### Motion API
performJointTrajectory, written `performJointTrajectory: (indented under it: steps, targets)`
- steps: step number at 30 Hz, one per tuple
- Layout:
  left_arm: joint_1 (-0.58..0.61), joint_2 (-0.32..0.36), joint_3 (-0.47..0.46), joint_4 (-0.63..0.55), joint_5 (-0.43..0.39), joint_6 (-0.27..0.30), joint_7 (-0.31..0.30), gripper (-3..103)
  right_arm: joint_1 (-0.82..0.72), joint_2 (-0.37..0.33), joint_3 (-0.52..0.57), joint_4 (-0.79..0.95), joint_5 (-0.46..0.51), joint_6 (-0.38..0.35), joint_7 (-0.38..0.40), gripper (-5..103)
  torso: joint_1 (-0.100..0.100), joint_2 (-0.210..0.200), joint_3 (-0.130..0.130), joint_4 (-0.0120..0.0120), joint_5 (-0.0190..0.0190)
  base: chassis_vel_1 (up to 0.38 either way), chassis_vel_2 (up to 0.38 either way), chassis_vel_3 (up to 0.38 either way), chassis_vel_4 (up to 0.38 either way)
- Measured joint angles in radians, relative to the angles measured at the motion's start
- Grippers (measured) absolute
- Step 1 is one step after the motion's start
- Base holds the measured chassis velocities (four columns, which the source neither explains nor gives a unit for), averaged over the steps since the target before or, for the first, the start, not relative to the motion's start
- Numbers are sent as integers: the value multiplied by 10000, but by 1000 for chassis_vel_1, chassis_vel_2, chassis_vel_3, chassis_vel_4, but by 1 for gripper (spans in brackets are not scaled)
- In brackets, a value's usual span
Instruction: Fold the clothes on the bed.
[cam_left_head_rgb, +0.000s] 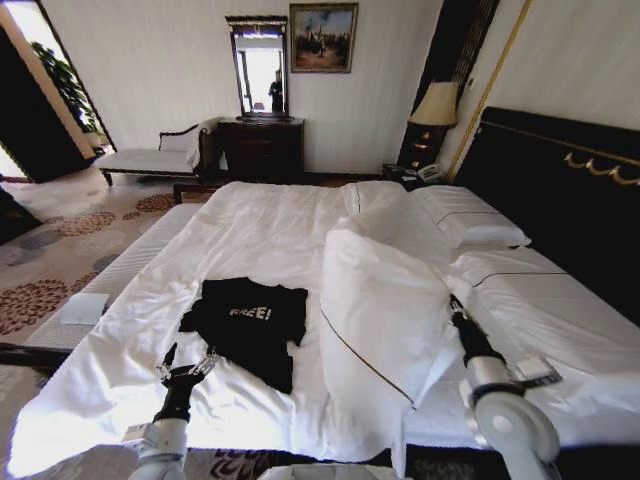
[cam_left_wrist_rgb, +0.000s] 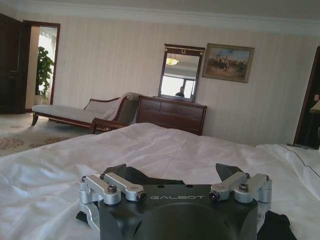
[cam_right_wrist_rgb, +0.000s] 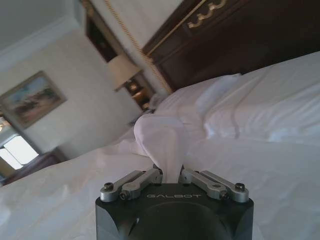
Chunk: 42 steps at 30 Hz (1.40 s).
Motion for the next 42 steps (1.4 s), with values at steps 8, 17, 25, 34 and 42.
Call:
performJointTrajectory:
  steps: [8,17,25,34,42]
  targets:
    - [-322,258,-112,302,-591,-15,-27,100,-635,715,421,1169,-719,-319,2928,2,0,0,1,3,0,0,0,0,0]
    - [-763,481,17,743,-893,-33,-65,100,-1608,1566,1055,1156,-3569,298,3348,2,0,0,1,1,0,0,0,0,0]
    - [-1079,717,80,1014,-1162,-145,-91,100,-1749,1610,2243,1112,-3775,587,4329,2,2,-2,1,4,2,0,0,0,0]
    - [-1261,721,99,1115,-1193,-297,-114,100,-2405,2139,2112,-829,-4118,1815,4414,2,3,-2,2,6,4,0,0,0,0]
    - [-1270,590,176,1112,-1129,-336,-114,100,-2627,1854,2105,-3044,-4205,2828,4089,2,3,-2,1,11,2,0,0,0,0]
